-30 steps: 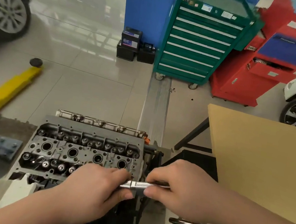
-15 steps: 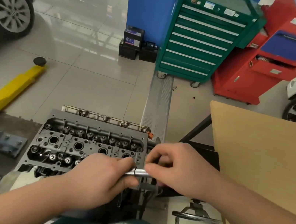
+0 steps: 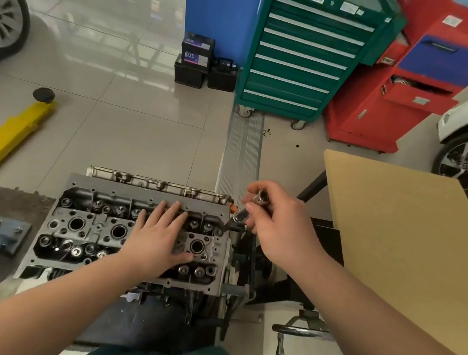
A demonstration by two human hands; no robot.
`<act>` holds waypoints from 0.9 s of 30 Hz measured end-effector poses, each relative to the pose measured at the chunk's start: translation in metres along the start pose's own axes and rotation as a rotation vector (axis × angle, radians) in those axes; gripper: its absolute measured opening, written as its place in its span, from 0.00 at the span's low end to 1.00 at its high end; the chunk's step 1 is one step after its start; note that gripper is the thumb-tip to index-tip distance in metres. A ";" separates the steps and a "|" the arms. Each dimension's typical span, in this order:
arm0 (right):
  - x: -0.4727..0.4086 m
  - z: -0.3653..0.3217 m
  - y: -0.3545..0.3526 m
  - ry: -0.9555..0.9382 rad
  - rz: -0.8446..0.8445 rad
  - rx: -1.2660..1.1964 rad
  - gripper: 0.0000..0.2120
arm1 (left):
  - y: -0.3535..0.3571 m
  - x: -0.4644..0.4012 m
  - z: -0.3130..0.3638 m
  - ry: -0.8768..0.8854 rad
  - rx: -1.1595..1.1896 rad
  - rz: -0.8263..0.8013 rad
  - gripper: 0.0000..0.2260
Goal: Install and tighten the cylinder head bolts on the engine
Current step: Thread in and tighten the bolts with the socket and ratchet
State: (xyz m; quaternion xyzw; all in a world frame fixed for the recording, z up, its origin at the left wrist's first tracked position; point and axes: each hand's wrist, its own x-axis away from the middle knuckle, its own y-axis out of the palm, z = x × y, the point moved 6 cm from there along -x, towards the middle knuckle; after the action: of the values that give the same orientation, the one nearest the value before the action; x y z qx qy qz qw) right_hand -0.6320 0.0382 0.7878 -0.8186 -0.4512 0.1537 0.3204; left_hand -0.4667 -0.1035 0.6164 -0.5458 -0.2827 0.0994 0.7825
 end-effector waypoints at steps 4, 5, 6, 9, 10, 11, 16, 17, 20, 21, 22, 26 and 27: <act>0.001 0.012 0.006 0.014 0.018 0.013 0.17 | 0.019 0.000 -0.009 -0.002 -0.050 -0.014 0.44; 0.001 0.013 0.006 0.014 0.024 0.007 0.17 | 0.019 0.000 -0.009 -0.001 -0.051 -0.020 0.43; 0.000 0.013 0.006 0.014 0.028 -0.001 0.16 | 0.020 -0.001 -0.009 0.000 -0.052 -0.028 0.43; -0.004 0.011 0.006 0.013 0.035 -0.029 0.15 | 0.021 -0.001 -0.010 0.007 -0.055 -0.048 0.43; -0.006 0.010 0.007 0.016 0.036 -0.038 0.15 | 0.021 -0.001 -0.010 0.008 -0.054 -0.052 0.43; -0.007 0.010 0.009 0.021 0.032 -0.041 0.15 | 0.022 -0.002 -0.011 0.009 -0.049 -0.053 0.43; -0.010 0.009 0.018 0.016 0.000 0.060 0.15 | 0.024 -0.004 -0.012 0.018 -0.030 -0.044 0.43; -0.011 0.009 0.018 0.011 -0.001 0.089 0.15 | 0.024 -0.003 -0.012 0.013 -0.028 -0.049 0.43; -0.016 0.007 0.017 0.000 -0.014 0.147 0.17 | 0.016 0.001 -0.004 0.014 0.008 -0.005 0.41; -0.018 0.006 0.017 -0.005 -0.017 0.157 0.17 | 0.008 0.003 0.006 0.065 0.035 0.076 0.40; -0.019 0.005 0.018 -0.011 -0.015 0.168 0.17 | -0.002 0.005 0.019 0.148 0.081 0.174 0.37; -0.017 -0.005 0.019 -0.050 0.076 0.253 0.19 | -0.031 -0.012 0.057 0.250 0.560 0.262 0.25; -0.014 -0.008 0.020 -0.065 0.091 0.272 0.21 | -0.034 -0.019 0.061 0.220 0.651 0.235 0.23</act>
State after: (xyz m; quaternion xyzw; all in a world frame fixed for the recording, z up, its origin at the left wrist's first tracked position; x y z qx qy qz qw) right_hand -0.6226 0.0159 0.7799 -0.7819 -0.3987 0.2543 0.4063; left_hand -0.5207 -0.0769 0.6557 -0.3041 -0.0858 0.2143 0.9242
